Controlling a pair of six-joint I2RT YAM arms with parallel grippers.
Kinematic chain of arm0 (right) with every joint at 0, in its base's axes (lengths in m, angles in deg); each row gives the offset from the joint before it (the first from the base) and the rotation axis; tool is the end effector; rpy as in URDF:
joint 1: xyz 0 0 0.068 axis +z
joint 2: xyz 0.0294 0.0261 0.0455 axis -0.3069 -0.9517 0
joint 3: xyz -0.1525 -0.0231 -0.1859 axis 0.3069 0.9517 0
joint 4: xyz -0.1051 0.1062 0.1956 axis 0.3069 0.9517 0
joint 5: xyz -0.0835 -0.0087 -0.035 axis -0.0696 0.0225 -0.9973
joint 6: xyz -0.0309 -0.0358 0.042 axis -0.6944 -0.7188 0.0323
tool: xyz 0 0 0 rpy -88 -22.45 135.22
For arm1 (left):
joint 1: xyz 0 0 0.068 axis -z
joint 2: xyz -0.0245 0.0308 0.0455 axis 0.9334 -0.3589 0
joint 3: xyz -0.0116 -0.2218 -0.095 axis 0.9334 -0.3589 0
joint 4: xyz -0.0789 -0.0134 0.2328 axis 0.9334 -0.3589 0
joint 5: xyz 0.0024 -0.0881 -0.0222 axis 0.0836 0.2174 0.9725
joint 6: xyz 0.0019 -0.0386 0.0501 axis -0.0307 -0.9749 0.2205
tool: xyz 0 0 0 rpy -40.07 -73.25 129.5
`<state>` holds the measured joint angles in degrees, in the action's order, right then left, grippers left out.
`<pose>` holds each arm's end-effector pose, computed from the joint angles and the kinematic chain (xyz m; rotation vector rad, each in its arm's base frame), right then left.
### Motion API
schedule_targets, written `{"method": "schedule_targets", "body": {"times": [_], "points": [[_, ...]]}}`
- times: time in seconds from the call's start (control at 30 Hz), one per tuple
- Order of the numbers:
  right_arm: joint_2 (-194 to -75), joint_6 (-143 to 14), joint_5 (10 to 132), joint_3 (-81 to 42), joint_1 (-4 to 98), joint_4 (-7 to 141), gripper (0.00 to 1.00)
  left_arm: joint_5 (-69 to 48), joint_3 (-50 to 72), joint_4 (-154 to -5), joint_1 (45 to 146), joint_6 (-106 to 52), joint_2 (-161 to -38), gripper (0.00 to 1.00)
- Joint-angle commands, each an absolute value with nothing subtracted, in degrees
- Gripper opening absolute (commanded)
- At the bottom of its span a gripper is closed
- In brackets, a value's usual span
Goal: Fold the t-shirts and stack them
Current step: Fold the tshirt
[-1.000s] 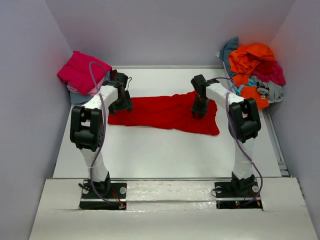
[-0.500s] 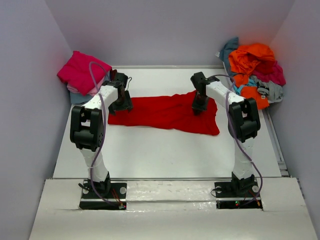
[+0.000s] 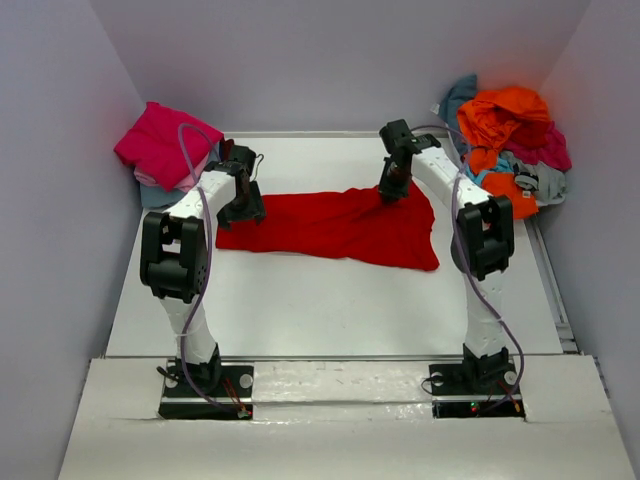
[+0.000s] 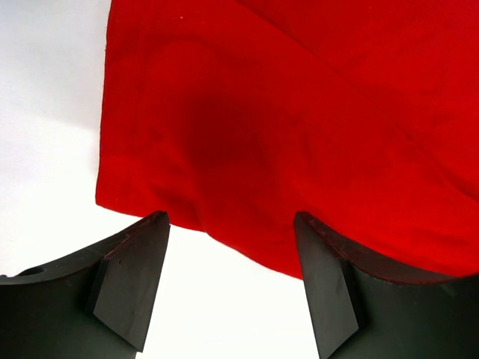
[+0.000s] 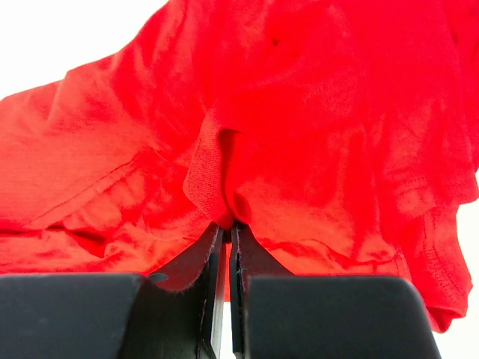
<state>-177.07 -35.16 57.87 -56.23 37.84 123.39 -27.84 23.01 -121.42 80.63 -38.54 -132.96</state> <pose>0.4051 0.1419 0.2061 0.4151 2.7276 0.1212 0.3728 -0.0690 0.1814 -0.3157 2.6579 0.0243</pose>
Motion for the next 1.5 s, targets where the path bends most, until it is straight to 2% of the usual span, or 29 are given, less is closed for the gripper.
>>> {"method": "schedule_targets", "body": {"times": [0.0, 0.23, 0.5, 0.6, 0.67, 0.7, 0.77, 0.8, 0.87, 1.47], "points": [[-180.14, -37.72, 59.76, -62.1, 38.18, 125.35, 0.07, -27.97, 23.09, -121.9, 80.92, -38.48, -132.23, 0.79], [-185.33, -40.36, 65.02, -67.64, 38.18, 125.44, 0.07, -28.14, 23.53, -122.17, 80.92, -38.39, -132.23, 0.79], [-188.06, -42.55, 68.02, -68.52, 38.7, 123.07, 0.08, -28.06, 24.41, -122.52, 80.92, -38.3, -132.58, 0.79], [-189.03, -43.35, 68.72, -69.05, 38.7, 122.37, 0.11, -28.06, 24.76, -122.61, 80.92, -38.22, -132.93, 0.79], [-189.2, -44.13, 68.99, -69.23, 39.23, 121.75, 0.18, -28.06, 24.94, -122.61, 81.45, -38.22, -133.02, 0.79], [-189.38, -44.49, 68.9, -69.92, 39.23, 121.57, 0.29, -27.97, 24.94, -122.52, 81.45, -38.3, -133.11, 0.79], [-189.55, -45.19, 68.55, -70.63, 39.75, 121.49, 0.4, -27.88, 24.76, -122.43, 81.45, -38.39, -133.2, 0.79], [-189.47, -45.46, 68.55, -71.07, 39.76, 120.96, 0.48, -27.88, 24.76, -122.34, 81.45, -38.31, -133.2, 0.79], [-189.47, -45.98, 68.46, -71.51, 39.76, 120.52, 0.53, -27.88, 24.5, -122.26, 81.97, -38.39, -133.2, 0.79], [-191.23, -46.69, 67.15, -77.58, 39.76, 123.07, 0.54, -27.35, 22.83, -120.94, 82.5, -38.75, -133.02, 0.79]]}}
